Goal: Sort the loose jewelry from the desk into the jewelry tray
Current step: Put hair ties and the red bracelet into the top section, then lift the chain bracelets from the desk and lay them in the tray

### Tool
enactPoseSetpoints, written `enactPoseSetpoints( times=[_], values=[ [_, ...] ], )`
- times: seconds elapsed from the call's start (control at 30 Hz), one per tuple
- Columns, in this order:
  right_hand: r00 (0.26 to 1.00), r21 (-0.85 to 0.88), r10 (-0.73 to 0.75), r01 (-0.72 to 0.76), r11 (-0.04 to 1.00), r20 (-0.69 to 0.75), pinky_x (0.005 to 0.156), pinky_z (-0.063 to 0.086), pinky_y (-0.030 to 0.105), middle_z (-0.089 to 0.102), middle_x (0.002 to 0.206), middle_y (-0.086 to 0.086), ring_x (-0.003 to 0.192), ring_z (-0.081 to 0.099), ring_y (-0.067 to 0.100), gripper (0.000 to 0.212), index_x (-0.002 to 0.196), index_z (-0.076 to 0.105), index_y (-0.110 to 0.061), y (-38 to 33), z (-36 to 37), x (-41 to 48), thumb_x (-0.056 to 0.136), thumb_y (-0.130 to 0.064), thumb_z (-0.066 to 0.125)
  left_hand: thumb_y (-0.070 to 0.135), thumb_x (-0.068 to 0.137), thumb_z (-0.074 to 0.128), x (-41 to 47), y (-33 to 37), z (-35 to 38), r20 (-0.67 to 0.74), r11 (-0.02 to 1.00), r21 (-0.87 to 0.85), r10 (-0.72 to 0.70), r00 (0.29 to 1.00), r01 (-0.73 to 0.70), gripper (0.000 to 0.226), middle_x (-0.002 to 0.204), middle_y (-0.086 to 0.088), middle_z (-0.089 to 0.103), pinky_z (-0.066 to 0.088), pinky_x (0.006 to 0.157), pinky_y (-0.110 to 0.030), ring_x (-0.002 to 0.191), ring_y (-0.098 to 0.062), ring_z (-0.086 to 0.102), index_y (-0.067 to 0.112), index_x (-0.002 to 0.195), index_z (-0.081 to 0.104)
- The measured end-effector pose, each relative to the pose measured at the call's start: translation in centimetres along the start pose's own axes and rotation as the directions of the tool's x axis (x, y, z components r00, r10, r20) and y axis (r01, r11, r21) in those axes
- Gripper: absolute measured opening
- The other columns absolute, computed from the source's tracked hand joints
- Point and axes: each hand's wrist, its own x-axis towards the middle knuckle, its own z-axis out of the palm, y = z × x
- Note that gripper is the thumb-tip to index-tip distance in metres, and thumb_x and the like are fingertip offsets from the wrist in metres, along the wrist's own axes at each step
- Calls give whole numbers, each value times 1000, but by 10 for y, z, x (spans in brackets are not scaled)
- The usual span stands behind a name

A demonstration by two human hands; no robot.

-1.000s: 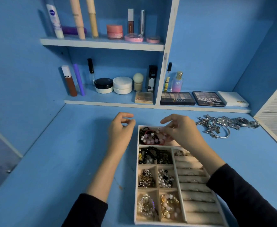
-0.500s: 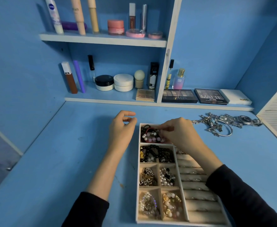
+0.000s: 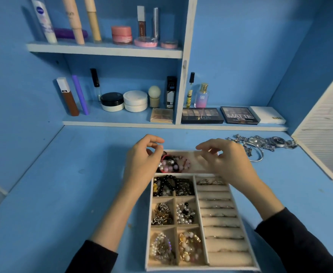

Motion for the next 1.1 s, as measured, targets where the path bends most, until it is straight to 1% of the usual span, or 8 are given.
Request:
enactPoseSetpoints(
  times=[0.1, 0.13, 0.23, 0.33, 0.5, 0.77, 1.0, 1.1],
  values=[
    [993, 9, 65, -65, 998, -101, 63, 39, 5, 64, 70, -9, 65, 56, 10, 16, 85, 73, -15, 22, -18, -4, 81, -4, 62, 15, 85, 58, -4, 18, 10, 69, 994, 84, 70, 995, -76, 13, 85, 12, 66, 41, 62, -9, 72, -2, 58, 26, 83, 65],
    [987, -28, 78, -83, 996, -139, 64, 40, 8, 65, 72, -5, 67, 57, 11, 19, 85, 74, -14, 33, -22, -5, 81, -1, 61, 16, 86, 58, -5, 25, 14, 96, 991, 98, 83, 992, -92, 13, 84, 11, 66, 42, 62, -8, 72, 0, 59, 25, 83, 66],
    [965, -229, 111, -167, 959, -235, 72, 44, 32, 66, 89, 10, 89, 57, 30, 25, 88, 74, -15, 64, -34, -7, 78, 3, 59, 17, 86, 57, -9, 47, 29, 202, 989, 88, 98, 975, -117, 12, 77, 12, 64, 43, 53, -9, 63, -2, 60, 23, 82, 67],
    [952, -371, 207, -280, 886, -224, 77, 43, 36, 62, 110, 11, 109, 46, 34, 29, 101, 72, -15, 81, -43, -10, 80, -2, 57, 21, 86, 57, -8, 63, 46, 285, 981, 110, 121, 951, -158, 12, 74, 16, 62, 46, 62, -19, 66, -3, 57, 25, 82, 68],
    [962, -477, 237, -272, 836, -132, 83, 41, 34, 61, 113, 4, 110, 44, 28, 29, 106, 70, -21, 89, -50, -11, 83, -12, 56, 24, 86, 55, -6, 80, 71, 385, 960, 166, 148, 911, -226, 13, 84, 13, 67, 46, 76, -24, 85, -7, 59, 23, 84, 68],
    [975, -450, 169, -216, 867, -143, 71, 40, 32, 61, 100, 7, 105, 48, 27, 13, 92, 68, -12, 100, -48, -10, 87, -15, 56, 25, 86, 55, -3, 80, 94, 432, 951, 196, 134, 892, -238, 14, 85, 12, 68, 49, 76, -25, 81, -6, 60, 23, 84, 69],
    [940, -244, 81, -169, 955, -332, 62, 44, 35, 60, 87, 10, 79, 55, 30, 5, 86, 62, -6, 106, -45, -7, 86, -8, 58, 23, 86, 55, -1, 72, 103, 441, 953, 222, 90, 893, -206, 14, 79, 13, 65, 44, 64, -17, 71, -1, 57, 23, 84, 69],
    [910, -175, 68, -151, 973, -409, 60, 34, 29, 60, 82, 7, 68, 49, 22, 4, 82, 60, -6, 106, -45, -6, 85, -6, 59, 22, 86, 55, 2, 71, 107, 452, 952, 228, 83, 888, -205, 14, 80, 13, 65, 43, 63, -15, 71, 1, 56, 24, 83, 68]
  ],
)
